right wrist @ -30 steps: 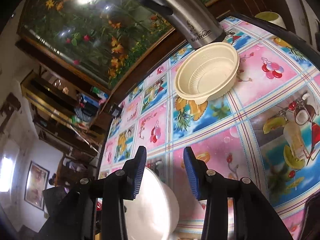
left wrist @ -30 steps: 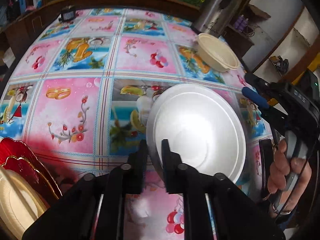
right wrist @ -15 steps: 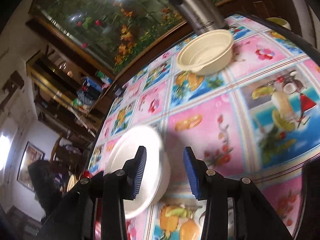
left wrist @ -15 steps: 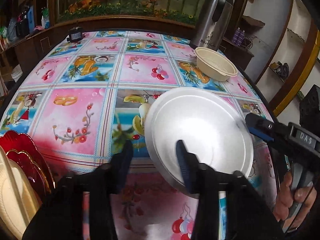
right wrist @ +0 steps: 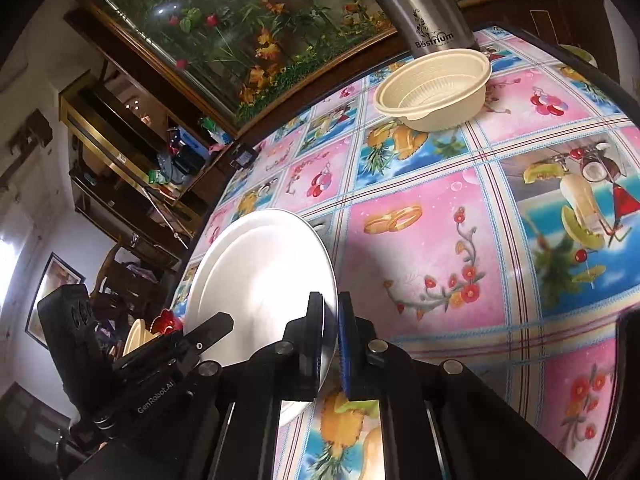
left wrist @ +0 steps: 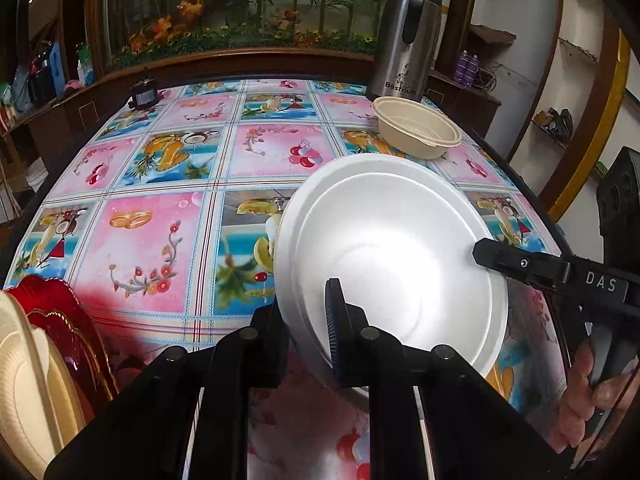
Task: Organize plates and bowls
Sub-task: 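Lift and carry the white foam plate with the left tool toward the stack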
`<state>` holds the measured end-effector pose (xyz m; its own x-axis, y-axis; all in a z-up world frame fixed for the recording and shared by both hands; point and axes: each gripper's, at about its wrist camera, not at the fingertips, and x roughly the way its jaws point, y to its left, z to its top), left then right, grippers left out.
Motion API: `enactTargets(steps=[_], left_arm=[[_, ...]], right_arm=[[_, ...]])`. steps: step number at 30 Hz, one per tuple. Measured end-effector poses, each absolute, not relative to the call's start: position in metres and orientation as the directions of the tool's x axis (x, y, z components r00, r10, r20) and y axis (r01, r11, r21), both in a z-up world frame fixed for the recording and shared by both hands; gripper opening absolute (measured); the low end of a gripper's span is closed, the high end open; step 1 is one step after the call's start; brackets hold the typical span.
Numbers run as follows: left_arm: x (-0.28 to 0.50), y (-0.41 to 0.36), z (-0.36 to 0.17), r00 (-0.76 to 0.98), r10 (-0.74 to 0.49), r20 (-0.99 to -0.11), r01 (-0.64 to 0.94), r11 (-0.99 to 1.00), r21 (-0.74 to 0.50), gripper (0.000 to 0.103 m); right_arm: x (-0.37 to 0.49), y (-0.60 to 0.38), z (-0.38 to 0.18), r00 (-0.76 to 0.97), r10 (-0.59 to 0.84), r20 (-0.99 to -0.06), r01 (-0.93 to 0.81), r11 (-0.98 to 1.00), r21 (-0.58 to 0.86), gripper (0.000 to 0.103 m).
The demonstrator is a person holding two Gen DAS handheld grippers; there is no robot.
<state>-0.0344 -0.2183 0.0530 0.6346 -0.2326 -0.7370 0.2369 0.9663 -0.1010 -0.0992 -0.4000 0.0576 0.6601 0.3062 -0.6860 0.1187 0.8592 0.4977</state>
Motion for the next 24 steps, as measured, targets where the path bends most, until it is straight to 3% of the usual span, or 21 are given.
enactTargets(steps=[12,24], left_arm=[[-0.082,-0.215,0.068,0.697,-0.232,-0.679,0.29,0.956,-0.028,0.014],[-0.098,-0.204,0.07,0.733,-0.222,-0.643,0.297,0.955,0.008,0.014]], right_arm=[[-0.152,-0.379,0.088,0.684,0.277,-0.675,0.119,0.871,0.477,0.007],[-0.165,-0.361,0.079,0.651,0.272,-0.708,0.144,0.872,0.467,0.008]])
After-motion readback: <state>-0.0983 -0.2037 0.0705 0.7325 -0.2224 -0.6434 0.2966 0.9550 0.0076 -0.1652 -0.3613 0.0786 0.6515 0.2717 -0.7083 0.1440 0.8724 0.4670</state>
